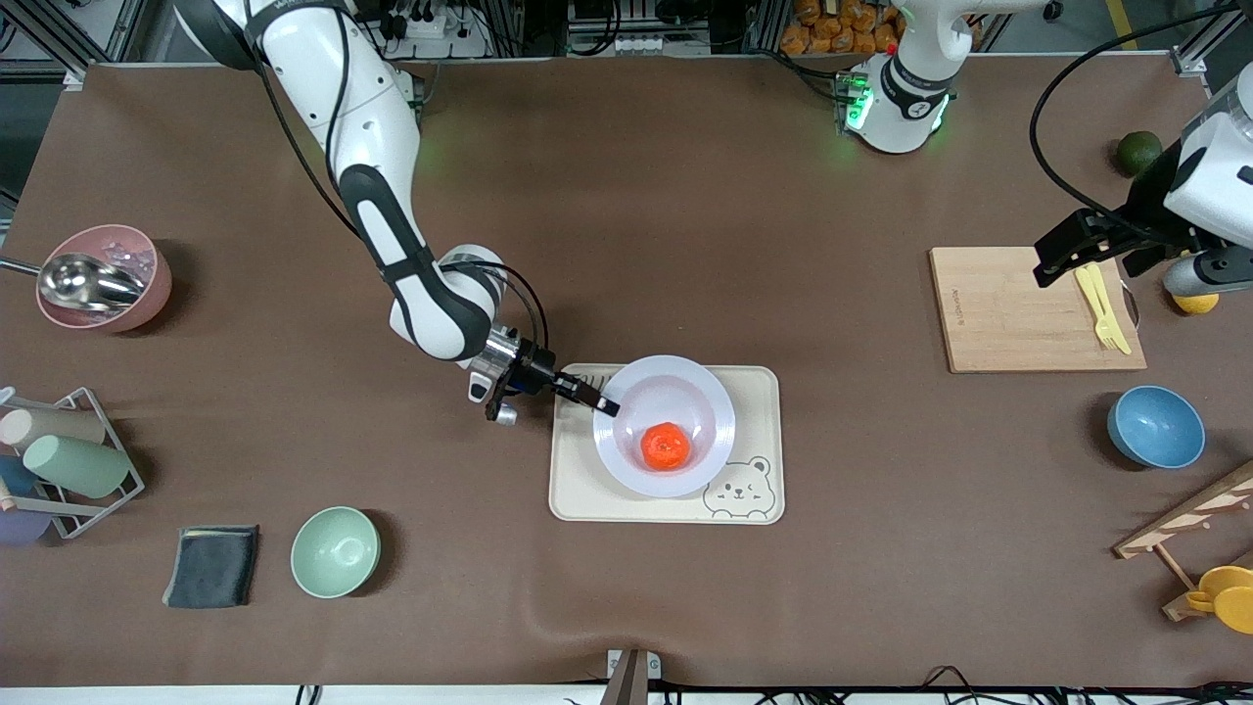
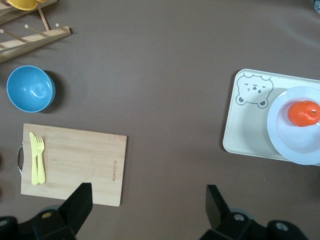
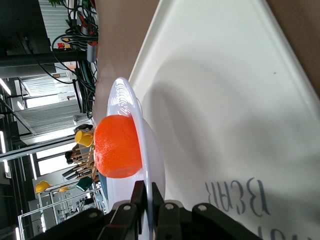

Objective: Place orange and plate with both arms
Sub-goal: 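Slide the plate with the right gripper onto the bear tray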

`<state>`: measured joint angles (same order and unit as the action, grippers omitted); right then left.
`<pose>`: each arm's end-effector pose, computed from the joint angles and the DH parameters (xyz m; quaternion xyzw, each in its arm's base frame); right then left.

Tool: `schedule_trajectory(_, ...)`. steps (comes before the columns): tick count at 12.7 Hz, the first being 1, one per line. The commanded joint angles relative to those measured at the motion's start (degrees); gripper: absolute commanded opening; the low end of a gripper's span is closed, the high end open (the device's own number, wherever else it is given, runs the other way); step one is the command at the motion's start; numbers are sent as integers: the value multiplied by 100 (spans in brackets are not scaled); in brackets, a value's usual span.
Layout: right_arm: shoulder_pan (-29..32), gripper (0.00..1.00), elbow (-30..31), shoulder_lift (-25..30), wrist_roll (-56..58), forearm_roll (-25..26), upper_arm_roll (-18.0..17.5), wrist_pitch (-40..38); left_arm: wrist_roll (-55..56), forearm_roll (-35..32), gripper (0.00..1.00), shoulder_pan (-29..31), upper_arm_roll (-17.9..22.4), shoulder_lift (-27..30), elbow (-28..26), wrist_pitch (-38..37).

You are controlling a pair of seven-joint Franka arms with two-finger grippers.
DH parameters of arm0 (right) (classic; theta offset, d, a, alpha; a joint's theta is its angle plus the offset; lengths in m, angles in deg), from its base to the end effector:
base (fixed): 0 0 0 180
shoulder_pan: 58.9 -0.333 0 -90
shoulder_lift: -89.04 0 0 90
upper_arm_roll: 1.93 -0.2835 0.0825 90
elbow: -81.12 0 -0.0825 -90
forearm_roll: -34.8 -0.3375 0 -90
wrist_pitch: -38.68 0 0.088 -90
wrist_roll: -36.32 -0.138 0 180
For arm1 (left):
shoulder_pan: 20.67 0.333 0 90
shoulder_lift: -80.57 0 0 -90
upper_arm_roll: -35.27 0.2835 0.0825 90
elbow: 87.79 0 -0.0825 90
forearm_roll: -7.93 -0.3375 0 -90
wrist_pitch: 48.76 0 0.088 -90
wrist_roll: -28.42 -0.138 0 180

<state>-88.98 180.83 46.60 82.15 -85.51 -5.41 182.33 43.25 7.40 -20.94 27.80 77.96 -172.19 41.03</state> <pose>0.5205 0.3538 0.1462 -0.8145 0.2277 -0.0539 0.5309 0.5182 -0.0676 0.5791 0.9978 0.0621 0.0243 0.0032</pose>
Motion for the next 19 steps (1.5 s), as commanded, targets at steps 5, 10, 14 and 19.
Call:
schedule_trajectory(5, -86, 0, -576, -414, -74, 227, -65, 533, -67, 27, 100, 9, 17, 198, -15, -224)
schedule_trajectory(10, -33, 40, -567, -414, -118, 456, -65, 533, -15, 45, 100, 18, 17, 225, -41, -172)
schedule_trajectory(14, -24, 45, -550, -405, -284, 648, -65, 533, -15, 45, 100, 26, 26, 190, -41, -110)
schedule_trajectory(19, 46, 62, -532, -343, -1488, 1703, -65, 524, 3, 71, 100, 26, 26, 164, -41, -40)
